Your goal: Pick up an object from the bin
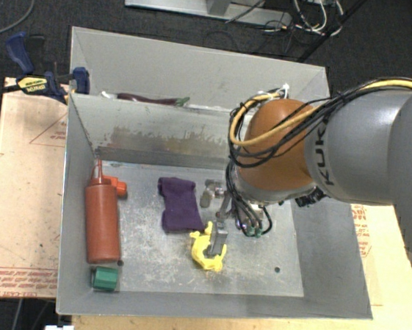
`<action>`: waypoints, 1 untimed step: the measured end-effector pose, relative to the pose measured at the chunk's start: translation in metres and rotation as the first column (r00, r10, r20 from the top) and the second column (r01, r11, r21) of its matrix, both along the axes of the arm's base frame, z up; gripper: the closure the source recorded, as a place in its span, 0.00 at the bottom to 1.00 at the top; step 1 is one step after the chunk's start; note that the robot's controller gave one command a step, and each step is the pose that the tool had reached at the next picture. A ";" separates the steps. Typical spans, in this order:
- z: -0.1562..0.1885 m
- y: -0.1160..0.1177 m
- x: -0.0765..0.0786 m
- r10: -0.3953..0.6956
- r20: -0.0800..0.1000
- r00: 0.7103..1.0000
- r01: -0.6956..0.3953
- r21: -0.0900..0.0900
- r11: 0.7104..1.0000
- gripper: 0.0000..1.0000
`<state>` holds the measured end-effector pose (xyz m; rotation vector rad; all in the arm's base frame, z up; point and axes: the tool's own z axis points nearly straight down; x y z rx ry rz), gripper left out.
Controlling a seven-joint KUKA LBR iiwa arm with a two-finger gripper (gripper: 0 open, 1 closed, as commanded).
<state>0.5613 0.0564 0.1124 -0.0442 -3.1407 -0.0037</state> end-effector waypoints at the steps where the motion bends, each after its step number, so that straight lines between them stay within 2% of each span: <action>1: -0.037 0.005 -0.042 -0.086 0.003 0.996 0.086 0.001 0.996 0.00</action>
Offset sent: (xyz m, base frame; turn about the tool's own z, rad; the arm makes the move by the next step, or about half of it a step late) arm -0.0473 -0.0081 -0.0424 -0.1236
